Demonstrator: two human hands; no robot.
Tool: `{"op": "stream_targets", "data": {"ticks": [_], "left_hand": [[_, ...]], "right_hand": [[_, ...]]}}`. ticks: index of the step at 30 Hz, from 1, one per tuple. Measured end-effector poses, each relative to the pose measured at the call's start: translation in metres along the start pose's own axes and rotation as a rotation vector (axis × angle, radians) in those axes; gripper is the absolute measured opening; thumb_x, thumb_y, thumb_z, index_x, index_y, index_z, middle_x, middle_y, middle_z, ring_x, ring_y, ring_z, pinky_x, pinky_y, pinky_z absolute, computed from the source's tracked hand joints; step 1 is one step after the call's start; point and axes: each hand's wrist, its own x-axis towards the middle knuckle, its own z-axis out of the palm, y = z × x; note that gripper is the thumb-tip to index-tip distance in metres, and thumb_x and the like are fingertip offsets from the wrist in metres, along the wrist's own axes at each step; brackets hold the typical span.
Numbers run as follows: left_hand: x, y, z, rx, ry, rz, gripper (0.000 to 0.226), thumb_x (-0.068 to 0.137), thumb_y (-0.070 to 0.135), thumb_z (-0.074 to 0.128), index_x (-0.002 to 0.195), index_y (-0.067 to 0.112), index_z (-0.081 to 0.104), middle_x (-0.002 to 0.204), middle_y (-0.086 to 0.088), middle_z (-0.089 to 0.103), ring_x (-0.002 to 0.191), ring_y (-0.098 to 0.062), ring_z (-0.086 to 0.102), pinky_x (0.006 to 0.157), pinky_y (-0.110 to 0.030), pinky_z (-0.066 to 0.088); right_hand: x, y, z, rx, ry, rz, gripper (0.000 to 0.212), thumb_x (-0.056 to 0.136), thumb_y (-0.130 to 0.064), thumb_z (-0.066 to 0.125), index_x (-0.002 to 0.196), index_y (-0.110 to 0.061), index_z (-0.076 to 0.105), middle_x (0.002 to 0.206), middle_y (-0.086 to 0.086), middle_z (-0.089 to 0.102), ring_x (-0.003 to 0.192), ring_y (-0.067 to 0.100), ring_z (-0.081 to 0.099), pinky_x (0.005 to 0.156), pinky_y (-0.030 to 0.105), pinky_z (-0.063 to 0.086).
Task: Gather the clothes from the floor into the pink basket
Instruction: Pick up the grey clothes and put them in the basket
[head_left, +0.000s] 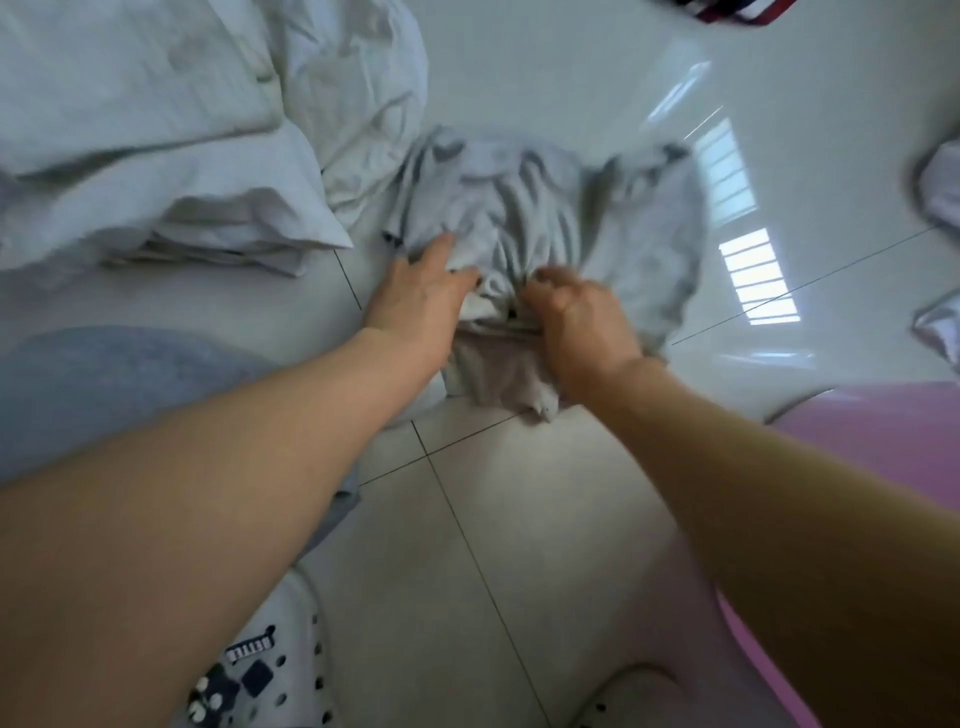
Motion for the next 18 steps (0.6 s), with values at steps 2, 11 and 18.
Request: {"op": "stream_targets", "data": {"ticks": [2,11,18], "left_hand": [[-0.017,0.006,-0.008,-0.046,-0.029,0.046,0.035,0.095,0.017,0.049,0.128,0.027,0.057,0.136,-0.010,0.046,0.115,-0.040,0.049,0.096,-0.045,0.043],[-0.151,0.048,-0.118,-0.078,-0.021,0.116,0.060,0.073,-0.009,0.046,0.125,0.019,0.055,0.126,-0.014,0.046,0.098,-0.037,0.049,0.082,-0.049,0.048],[-0.188,0.121,-0.254,-0.028,0.054,0.207,0.068,0.062,-0.013,0.061,0.125,0.014,0.054,0.128,-0.018,0.045,0.102,-0.041,0.049,0.081,-0.052,0.049]], "right_hand": [[-0.020,-0.015,0.000,0.017,-0.041,0.063,0.010,0.082,-0.007,0.058,0.089,-0.008,0.066,0.094,0.020,0.066,0.083,0.041,0.063,0.068,0.040,0.047],[-0.144,-0.084,-0.098,0.307,0.192,0.295,0.031,0.060,0.012,0.058,0.074,-0.013,0.047,0.078,0.009,0.057,0.063,0.036,0.051,0.050,0.036,0.036],[-0.192,-0.098,-0.243,0.283,0.308,0.324,0.037,0.063,-0.003,0.078,0.074,-0.015,0.044,0.075,0.003,0.052,0.061,0.023,0.039,0.053,0.028,0.019]]}}
